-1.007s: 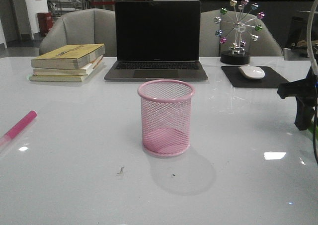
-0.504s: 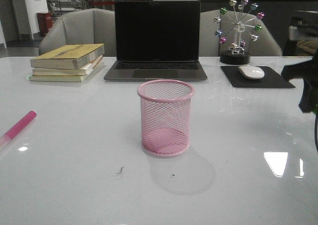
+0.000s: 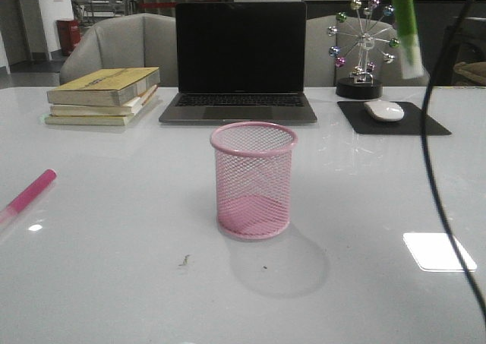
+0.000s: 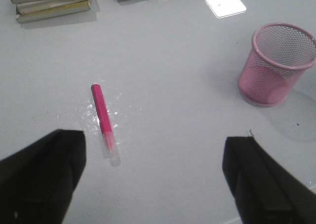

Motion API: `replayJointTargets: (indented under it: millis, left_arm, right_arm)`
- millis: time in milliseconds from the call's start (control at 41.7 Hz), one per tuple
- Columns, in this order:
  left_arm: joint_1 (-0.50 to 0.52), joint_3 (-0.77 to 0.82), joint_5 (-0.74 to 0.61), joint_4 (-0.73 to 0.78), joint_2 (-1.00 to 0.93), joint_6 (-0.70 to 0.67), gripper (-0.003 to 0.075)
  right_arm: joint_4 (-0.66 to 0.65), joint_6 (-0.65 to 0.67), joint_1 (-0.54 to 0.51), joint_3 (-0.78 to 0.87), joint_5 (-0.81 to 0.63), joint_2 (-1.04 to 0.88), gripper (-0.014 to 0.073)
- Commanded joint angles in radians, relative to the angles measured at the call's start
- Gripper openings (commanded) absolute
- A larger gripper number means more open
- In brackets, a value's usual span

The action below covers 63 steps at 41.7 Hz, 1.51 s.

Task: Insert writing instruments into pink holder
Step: 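Lift the green marker with the right gripper toward the pink holder, then lower the green marker into the pink holder and open the right gripper, then withdraw the right gripper away from the holder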

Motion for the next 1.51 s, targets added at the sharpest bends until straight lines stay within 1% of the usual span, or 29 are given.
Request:
replayJointTargets:
  millis: [0, 48, 192, 456, 528, 695, 767, 983, 1031, 1127, 1199, 1247, 1319, 1367, 1463, 1487]
  left_arm:
    - [-0.008, -0.031, -0.075, -0.005, 0.002, 0.001, 0.0612]
    - [-0.008, -0.031, -0.075, -0.005, 0.002, 0.001, 0.0612]
    - [-0.008, -0.031, -0.077, -0.005, 0.002, 0.001, 0.0612]
    - [-0.008, -0.031, -0.077, -0.005, 0.002, 0.001, 0.0612]
    - [-0.008, -0.031, -0.077, -0.005, 0.002, 0.001, 0.0612]
    - [-0.008, -0.031, -0.077, -0.005, 0.002, 0.001, 0.0612]
    - [-0.008, -0.031, -0.077, -0.005, 0.002, 0.001, 0.0612]
    - [-0.008, -0.031, -0.077, -0.005, 0.002, 0.001, 0.0612]
    - [-0.008, -0.031, -0.077, -0.005, 0.002, 0.001, 0.0612]
    - [-0.008, -0.031, -0.077, -0.005, 0.002, 0.001, 0.0612]
    - [-0.008, -0.031, -0.077, -0.005, 0.002, 0.001, 0.0612]
    - [-0.008, -0.031, -0.077, -0.005, 0.002, 0.001, 0.0612]
    - [-0.008, -0.031, -0.077, -0.005, 0.002, 0.001, 0.0612]
    - [-0.008, -0.031, -0.077, -0.005, 0.002, 0.001, 0.0612]
    - [-0.008, -0.031, -0.077, -0.005, 0.002, 0.001, 0.0612]
    - [-0.008, -0.031, -0.077, -0.005, 0.002, 0.001, 0.0612]
  right_arm:
    - [-0.005, -0.012, 0.062, 0.019, -0.272, -0.006, 0.0153]
    - [-0.005, -0.012, 0.093, 0.034, -0.346, 0.016, 0.0153]
    - [-0.029, -0.012, 0.152, 0.035, -0.488, 0.121, 0.0153]
    - [-0.129, -0.012, 0.164, 0.035, -0.796, 0.374, 0.0153]
    - [-0.151, -0.012, 0.164, 0.035, -0.848, 0.439, 0.0153]
    - [-0.156, -0.012, 0.164, 0.035, -0.862, 0.543, 0.0154]
    - [-0.156, -0.012, 0.164, 0.035, -0.858, 0.569, 0.0174]
    - [-0.156, -0.012, 0.164, 0.035, -0.815, 0.590, 0.0424]
    - [-0.156, -0.012, 0.164, 0.035, -0.812, 0.583, 0.0444]
    - [-0.155, -0.012, 0.164, 0.035, -0.799, 0.538, 0.0447]
    - [-0.155, -0.012, 0.164, 0.035, -0.748, 0.472, 0.0447]
    - [-0.143, -0.012, 0.164, 0.035, -0.666, 0.403, 0.0447]
    - [-0.114, -0.012, 0.164, 0.035, -0.485, 0.309, 0.0447]
    - [-0.084, -0.012, 0.164, 0.026, -0.315, 0.219, 0.0447]
    - [-0.076, -0.012, 0.164, -0.026, 0.120, 0.056, 0.0447]
    - [-0.076, -0.012, 0.164, -0.040, 0.208, 0.037, 0.0447]
